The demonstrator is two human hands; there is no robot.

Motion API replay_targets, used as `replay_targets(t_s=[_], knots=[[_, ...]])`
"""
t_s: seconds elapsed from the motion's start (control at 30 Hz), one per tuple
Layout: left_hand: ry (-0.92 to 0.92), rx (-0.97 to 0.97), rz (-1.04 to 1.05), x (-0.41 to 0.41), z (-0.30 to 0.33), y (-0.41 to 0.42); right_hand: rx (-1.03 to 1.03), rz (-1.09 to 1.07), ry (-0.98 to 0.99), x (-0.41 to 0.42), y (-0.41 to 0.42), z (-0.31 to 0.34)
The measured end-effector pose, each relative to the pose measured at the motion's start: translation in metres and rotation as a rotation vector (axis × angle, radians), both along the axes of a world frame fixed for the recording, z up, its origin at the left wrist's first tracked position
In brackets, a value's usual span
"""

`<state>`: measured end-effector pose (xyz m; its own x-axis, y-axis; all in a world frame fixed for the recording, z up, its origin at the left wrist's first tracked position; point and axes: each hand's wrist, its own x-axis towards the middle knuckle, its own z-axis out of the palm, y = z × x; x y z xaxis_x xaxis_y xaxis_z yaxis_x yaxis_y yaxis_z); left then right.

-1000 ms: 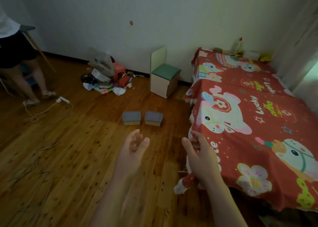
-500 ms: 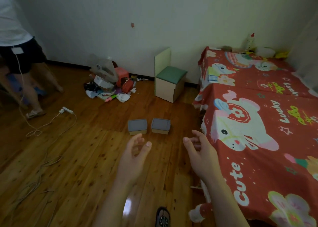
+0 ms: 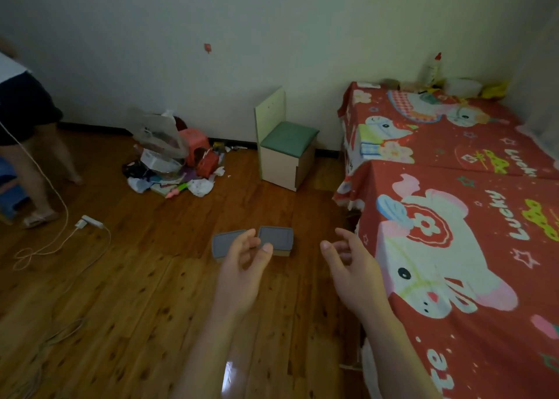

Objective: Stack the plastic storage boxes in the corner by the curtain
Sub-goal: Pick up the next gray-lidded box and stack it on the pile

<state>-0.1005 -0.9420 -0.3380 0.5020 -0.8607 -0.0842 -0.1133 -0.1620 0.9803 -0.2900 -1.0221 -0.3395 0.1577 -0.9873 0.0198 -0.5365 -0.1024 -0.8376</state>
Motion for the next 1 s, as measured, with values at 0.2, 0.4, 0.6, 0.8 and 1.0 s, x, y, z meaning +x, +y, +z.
replay_targets(t_s=[0.2,0.4,0.6,0.8,1.0], knots=[[0.000,0.005,0.032,0.024,-0.002,-0.039,-0.002,0.011,0.027,0.023,-0.043,0.001],[0.015,0.019,0.034,0.063,-0.014,-0.083,0.025,0.027,0.038,0.058,-0.089,-0.003],[0.029,0.028,0.005,0.122,-0.025,-0.151,0.030,0.001,0.047,0.113,-0.150,-0.011],[0.043,0.050,-0.052,0.186,-0.031,-0.229,0.050,-0.046,0.055,0.171,-0.217,-0.017],[0.055,0.071,-0.079,0.231,-0.048,-0.285,0.068,-0.073,0.073,0.211,-0.269,-0.029]])
